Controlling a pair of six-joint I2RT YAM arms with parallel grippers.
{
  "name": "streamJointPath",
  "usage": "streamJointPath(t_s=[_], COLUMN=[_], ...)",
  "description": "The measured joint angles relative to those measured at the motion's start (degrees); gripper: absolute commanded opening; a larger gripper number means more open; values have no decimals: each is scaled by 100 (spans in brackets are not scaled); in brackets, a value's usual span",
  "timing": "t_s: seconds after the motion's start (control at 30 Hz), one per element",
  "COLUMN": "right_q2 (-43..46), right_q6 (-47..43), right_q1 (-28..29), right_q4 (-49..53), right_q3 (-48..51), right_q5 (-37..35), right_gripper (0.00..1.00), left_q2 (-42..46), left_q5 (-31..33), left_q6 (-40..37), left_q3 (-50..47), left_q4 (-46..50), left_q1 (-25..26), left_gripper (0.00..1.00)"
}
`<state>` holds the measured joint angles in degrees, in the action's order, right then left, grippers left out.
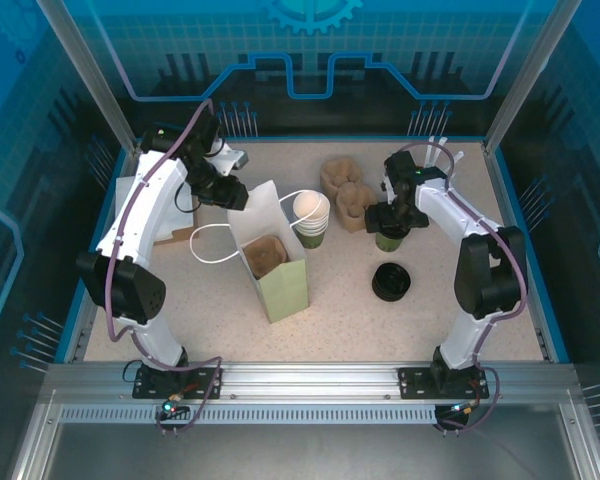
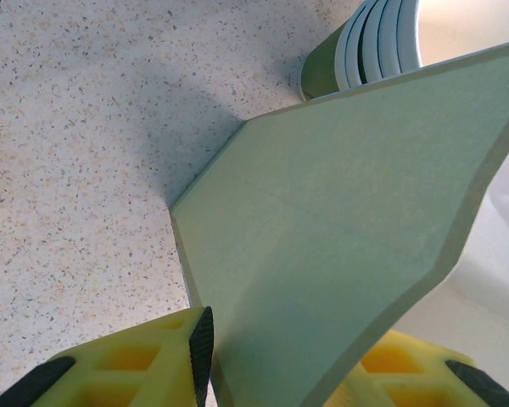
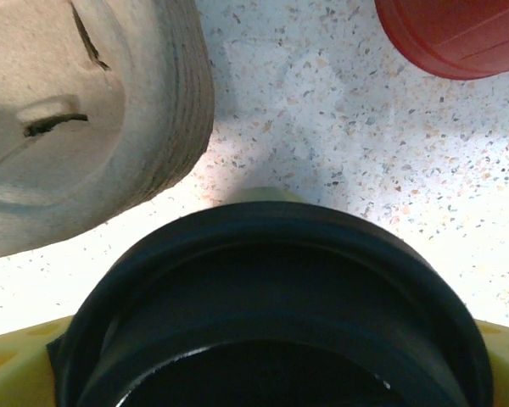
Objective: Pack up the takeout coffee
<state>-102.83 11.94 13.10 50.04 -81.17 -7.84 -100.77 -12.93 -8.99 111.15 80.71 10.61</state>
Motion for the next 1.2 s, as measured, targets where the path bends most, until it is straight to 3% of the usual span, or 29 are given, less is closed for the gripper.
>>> streamJointPath(t_s=[0.3, 0.63, 0.9, 1.2], right_q2=[-96, -24, 942, 1825], right_q6=[-42, -61, -87, 13], right_q1=[0, 0, 55, 627], right_q4=[48, 247, 828, 1906], right_q3=[-96, -157, -439, -1543], right_q5=[-4, -31, -70, -133], right_gripper=[84, 82, 80, 78], left_q2=[0, 2, 208, 313], left_q5=[0, 7, 4, 2], left_q6=[0, 168, 509, 688], left_q3=[0, 0, -151, -177], left_q4=[0, -4, -66, -184], left_q1=[7, 7, 33, 140], left_gripper=[36, 35, 33, 27])
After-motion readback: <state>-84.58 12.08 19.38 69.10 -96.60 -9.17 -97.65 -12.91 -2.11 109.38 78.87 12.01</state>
